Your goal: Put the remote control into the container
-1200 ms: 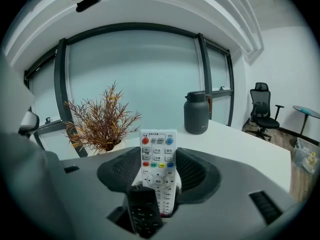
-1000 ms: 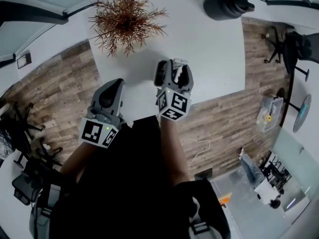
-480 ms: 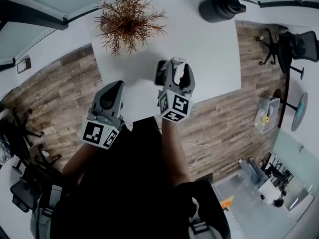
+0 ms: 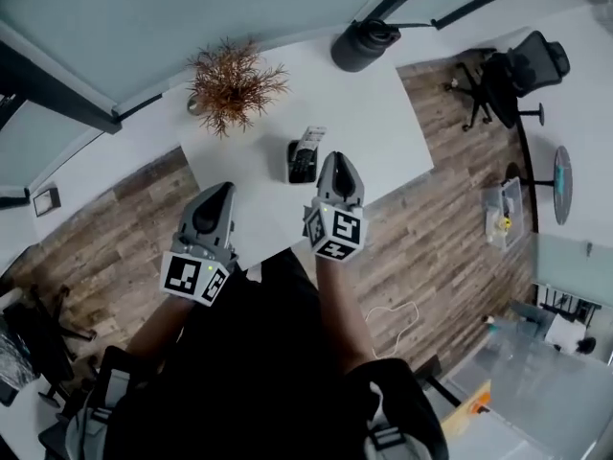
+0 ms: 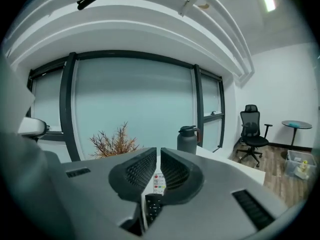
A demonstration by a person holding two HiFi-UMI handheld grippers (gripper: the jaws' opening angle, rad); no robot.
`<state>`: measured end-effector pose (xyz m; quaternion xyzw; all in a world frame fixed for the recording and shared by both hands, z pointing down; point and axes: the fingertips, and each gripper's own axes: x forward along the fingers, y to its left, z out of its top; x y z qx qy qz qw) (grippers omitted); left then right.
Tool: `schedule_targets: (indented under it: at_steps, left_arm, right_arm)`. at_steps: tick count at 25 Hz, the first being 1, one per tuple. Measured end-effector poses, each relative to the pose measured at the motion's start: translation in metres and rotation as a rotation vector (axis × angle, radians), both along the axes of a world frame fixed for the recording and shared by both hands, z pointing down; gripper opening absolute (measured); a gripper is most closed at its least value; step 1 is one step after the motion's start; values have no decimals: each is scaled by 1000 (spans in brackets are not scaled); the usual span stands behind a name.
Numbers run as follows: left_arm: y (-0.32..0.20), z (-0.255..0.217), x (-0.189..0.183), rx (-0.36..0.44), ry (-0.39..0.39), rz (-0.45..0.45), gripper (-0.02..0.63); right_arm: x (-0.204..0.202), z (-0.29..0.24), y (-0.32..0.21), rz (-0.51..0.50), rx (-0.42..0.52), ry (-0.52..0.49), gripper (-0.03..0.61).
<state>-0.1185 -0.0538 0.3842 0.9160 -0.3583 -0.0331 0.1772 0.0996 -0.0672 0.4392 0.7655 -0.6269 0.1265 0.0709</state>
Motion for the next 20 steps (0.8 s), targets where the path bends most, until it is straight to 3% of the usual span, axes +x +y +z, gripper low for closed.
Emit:
schedule_targets:
  at_steps: [13,20]
  left_arm:
    - [75,-57,12,138,-24,-1,8]
    - [140,-41,34,107,-80,-84,8]
  right_arm:
    - [-22,-75,97,-111,158,-82,5]
    - [-12,-69,181,-136,185,-148,5]
